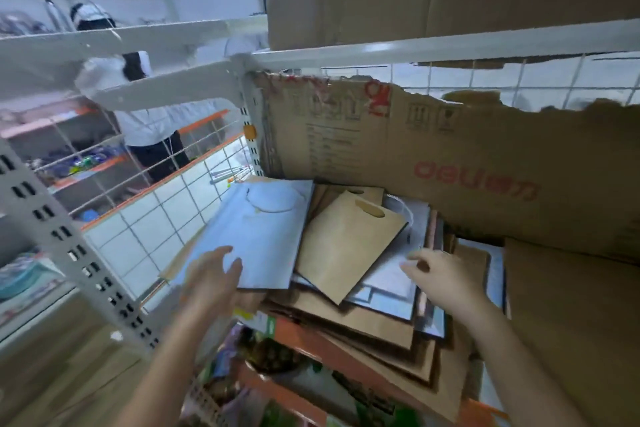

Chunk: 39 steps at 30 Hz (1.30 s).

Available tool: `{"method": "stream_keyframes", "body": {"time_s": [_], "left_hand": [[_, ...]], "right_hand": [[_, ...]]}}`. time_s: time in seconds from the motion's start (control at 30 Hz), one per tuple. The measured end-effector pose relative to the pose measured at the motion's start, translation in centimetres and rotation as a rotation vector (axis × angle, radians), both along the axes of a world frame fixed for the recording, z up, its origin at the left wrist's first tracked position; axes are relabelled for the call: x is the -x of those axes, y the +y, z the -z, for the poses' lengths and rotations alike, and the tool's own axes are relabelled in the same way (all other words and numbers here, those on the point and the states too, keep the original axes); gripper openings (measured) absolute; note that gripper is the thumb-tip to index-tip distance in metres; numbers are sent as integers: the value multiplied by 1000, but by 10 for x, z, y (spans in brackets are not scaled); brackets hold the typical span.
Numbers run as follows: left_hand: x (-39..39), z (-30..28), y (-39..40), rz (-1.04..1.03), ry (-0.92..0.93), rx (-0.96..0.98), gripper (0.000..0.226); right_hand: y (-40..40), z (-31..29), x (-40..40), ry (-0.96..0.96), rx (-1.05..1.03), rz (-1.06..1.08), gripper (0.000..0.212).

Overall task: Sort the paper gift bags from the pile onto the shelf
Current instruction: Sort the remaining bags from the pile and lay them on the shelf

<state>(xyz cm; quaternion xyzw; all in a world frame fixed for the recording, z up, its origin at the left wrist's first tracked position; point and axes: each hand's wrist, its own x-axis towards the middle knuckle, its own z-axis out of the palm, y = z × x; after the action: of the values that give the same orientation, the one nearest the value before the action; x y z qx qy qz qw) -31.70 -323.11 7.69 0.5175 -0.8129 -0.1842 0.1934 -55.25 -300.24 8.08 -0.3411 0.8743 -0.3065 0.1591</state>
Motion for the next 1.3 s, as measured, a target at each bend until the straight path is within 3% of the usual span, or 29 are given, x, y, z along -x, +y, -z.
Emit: {"method": "stream_keyframes", "body": {"time_s": [0.13,0.27,0.4,0.5,0.57,0.63,0.7,0.77,0.87,0.93,1.0,1.1,1.3], "left_hand": [[-32,8,-48,-98,-240,-24,65],[-37,11,-62,-99,-259,-127,74],[-32,6,-60,-81,-55,-296,79],[-28,-3,-56,-20,68,-341,57],[-30,-6,-55,122,218,-424,48],[-30,-6,-48,262,434,-583,57],[-26,-1,-34,267,659,-751,58],[-19,5,-15,228,782,-835,46],[-15,15,10,294,810,-835,31],[-13,16,30,367,804,-867,39],[-4,20,51,440,797,-932,65],[17,22,93,505,878,-1081,33],[70,23,192,697,809,-1215,44]], "right_hand": [[-33,5,-4,201,-136,117,49],[-54,13,-4,69,-109,163,60],[-73,23,2,-9,-39,260,65],[-78,12,-2,-60,58,338,48],[-78,7,-2,-138,203,362,30],[-73,2,-2,-232,384,403,20],[-62,-3,-1,-407,585,465,17],[-43,-9,-1,-505,708,519,19],[-3,-13,8,-449,729,618,27],[30,-15,16,-423,750,680,22],[68,-16,23,-407,774,744,21],[128,-16,27,-377,872,836,31],[256,0,33,-300,947,1016,23]]}}
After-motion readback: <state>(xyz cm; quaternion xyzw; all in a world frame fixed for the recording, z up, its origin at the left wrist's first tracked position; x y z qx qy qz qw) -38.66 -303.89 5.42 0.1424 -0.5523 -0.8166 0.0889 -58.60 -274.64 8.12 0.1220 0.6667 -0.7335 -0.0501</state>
